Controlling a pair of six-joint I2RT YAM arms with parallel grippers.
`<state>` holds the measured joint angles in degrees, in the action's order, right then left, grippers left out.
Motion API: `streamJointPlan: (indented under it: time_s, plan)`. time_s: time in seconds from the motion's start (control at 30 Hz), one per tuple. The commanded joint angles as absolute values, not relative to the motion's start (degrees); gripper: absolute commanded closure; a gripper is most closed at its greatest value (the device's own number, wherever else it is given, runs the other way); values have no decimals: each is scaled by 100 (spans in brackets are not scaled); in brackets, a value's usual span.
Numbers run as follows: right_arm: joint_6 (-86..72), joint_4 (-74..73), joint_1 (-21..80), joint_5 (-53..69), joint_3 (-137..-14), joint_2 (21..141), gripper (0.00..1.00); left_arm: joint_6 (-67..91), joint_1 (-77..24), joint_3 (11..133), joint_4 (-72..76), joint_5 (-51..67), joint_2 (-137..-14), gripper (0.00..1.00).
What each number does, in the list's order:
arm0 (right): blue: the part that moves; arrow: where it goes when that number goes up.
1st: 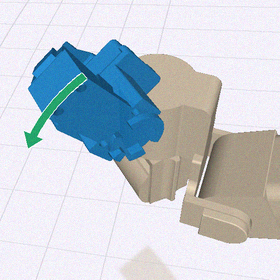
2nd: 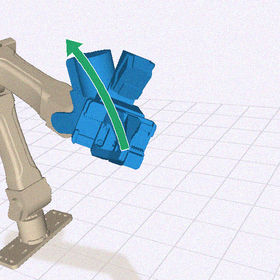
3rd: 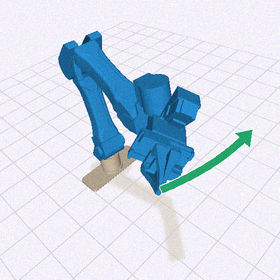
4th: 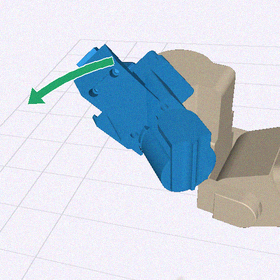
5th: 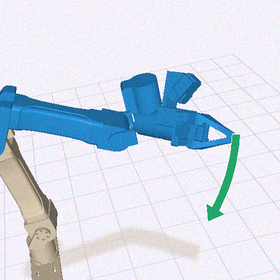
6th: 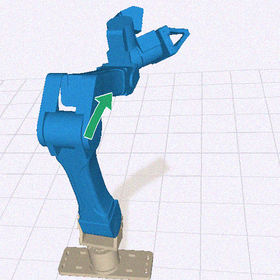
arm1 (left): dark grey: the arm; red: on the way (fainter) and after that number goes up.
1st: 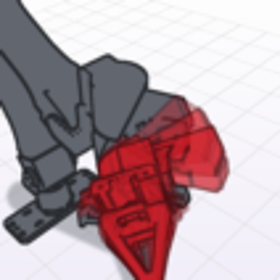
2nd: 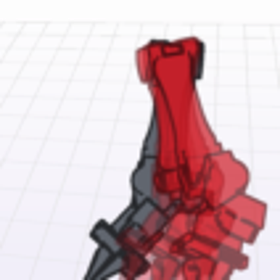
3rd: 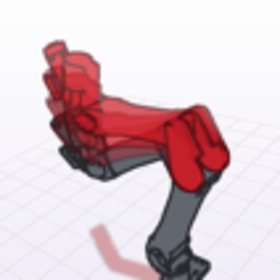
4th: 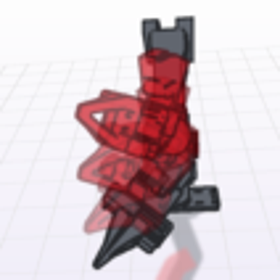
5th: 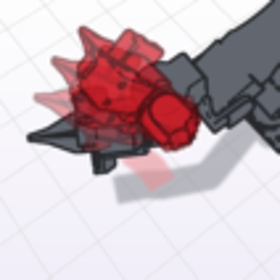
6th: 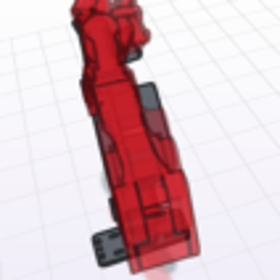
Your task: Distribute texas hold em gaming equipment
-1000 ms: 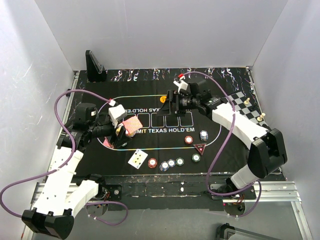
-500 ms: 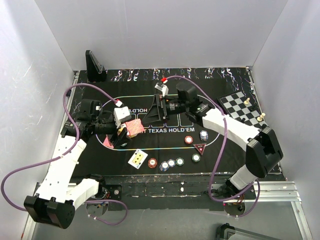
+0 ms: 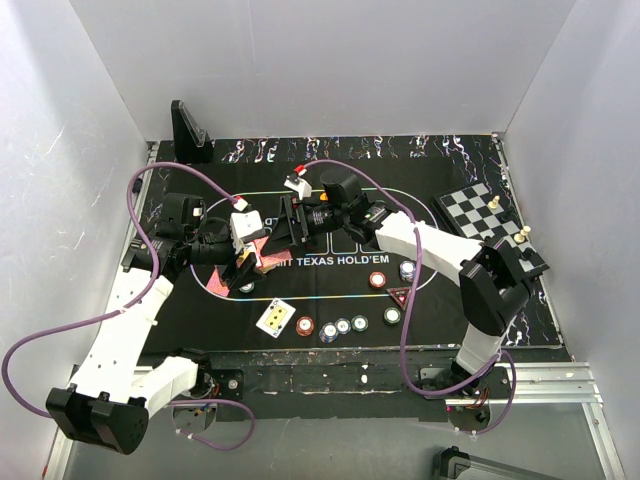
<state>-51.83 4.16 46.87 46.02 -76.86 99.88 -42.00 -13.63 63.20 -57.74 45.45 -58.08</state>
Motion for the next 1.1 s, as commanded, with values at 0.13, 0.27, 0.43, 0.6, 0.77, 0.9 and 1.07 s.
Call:
streamJointPlan:
  time_s: [0.13,0.27,0.43,0.6,0.77,0.9,1.07]
  plan:
    - [-5309,589,4641,4588,-7621,9827,21,-4079,-1389,6443,-5441,4711,-5564,100]
    - [-5317,641,4535,4544,-7348,9607,27,-3885,-1380,6381,-5274,4772,-5493,100]
    - [-5422,747,4447,4535,-7155,9457,35,-3595,-1389,6354,-5072,4904,-5423,100]
    - [-5467,738,4386,4526,-7066,9334,43,-3533,-1389,6328,-5010,4939,-5423,100]
    - [-5642,835,4237,4570,-6917,9167,58,-3516,-1380,6240,-4957,4922,-5397,100]
    - [-5634,756,4131,4588,-6864,8992,65,-3516,-1389,6161,-4896,4896,-5370,100]
    - [-5502,502,4008,4605,-6899,8912,72,-3481,-1389,6152,-4869,4904,-5370,100]
